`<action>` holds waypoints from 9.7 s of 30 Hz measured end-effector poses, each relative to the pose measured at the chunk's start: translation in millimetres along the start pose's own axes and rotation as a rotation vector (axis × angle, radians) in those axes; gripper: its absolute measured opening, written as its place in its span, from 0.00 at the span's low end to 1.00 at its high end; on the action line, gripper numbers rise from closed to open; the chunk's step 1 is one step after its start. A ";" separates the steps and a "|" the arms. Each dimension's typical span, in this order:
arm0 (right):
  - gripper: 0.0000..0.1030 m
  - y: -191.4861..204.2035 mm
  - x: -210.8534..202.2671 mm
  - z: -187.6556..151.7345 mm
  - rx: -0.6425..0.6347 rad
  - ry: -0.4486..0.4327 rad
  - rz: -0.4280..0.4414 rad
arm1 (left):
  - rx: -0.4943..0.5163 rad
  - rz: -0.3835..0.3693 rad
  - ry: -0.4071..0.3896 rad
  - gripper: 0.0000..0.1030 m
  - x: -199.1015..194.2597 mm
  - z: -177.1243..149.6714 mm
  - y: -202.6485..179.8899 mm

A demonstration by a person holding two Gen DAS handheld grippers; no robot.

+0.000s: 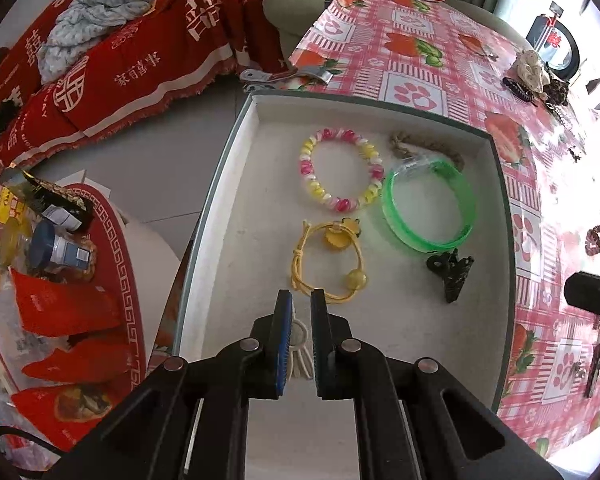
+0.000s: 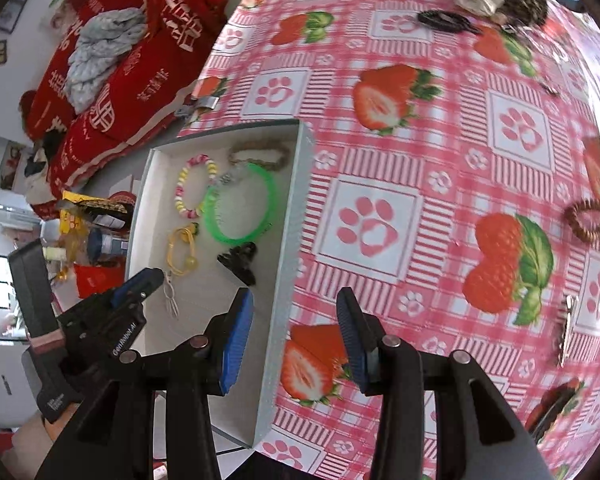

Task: Organize jewelry
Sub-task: 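Carry both clips into the white tray and open both tools to release them, then move both open tools out of the tray back over the table, then grasp the black scalloped hair clip with the right tool while the left tool grasps the silver barrette, then carry the black scalloped clip and silver barrette into the tray and release both, then move both open tools from the tray back over the table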

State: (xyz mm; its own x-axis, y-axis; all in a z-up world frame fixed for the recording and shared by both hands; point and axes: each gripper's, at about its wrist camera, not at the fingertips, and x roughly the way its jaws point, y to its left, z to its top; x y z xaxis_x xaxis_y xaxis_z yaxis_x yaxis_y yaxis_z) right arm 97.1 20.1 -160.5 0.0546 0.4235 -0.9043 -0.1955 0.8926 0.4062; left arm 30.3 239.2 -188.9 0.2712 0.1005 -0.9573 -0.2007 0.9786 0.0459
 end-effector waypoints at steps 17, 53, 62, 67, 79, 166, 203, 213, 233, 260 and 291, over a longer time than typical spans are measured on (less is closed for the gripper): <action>0.78 -46.5 -16.7 -23.1 0.113 -0.018 -0.011 | 0.085 0.028 -0.041 1.00 -25.8 4.8 -35.2; 0.81 -208.0 -61.8 -139.0 0.505 -0.103 -0.340 | 0.508 -0.288 0.113 1.00 -15.8 5.9 -301.5; 0.51 -200.5 -42.8 -139.1 0.416 -0.081 -0.442 | 0.539 -0.317 0.138 1.00 -6.5 1.9 -334.7; 0.31 -210.0 -48.2 -146.7 0.426 -0.088 -0.437 | 0.569 -0.326 0.156 0.93 -1.6 -6.9 -357.1; 0.31 -217.2 -50.9 -156.5 0.451 -0.129 -0.385 | 0.623 -0.295 0.172 0.69 11.5 -25.4 -394.1; 0.31 13.3 -22.5 -16.5 -0.134 -0.043 -0.071 | 0.001 -0.148 0.027 0.19 -56.0 -28.4 -34.1; 0.31 91.2 89.8 -7.9 -0.357 0.187 -0.087 | -0.099 -0.053 0.076 0.19 11.3 -45.3 23.0; 0.31 91.5 94.0 -0.7 -0.378 0.176 -0.112 | -0.101 -0.071 0.057 0.19 13.9 -45.1 24.7; 0.48 96.1 67.0 0.2 -0.321 0.125 -0.039 | -0.089 -0.052 0.052 0.19 1.2 -42.4 20.2; 0.55 44.8 -7.3 -15.6 -0.137 0.046 -0.069 | 0.022 0.007 0.012 1.00 -48.1 -27.5 0.5; 0.79 -208.4 -102.7 -40.1 0.193 -0.034 -0.214 | 0.253 -0.119 0.122 1.00 -57.9 -33.9 -228.6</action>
State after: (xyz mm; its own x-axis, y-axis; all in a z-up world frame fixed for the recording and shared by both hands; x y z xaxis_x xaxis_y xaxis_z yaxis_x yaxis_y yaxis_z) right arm 92.9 -215.6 -157.5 0.1080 0.2245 -0.9685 0.0142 0.9737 0.2273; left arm 28.6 3.6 -153.6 0.1610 -0.0249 -0.9866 0.0710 0.9974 -0.0135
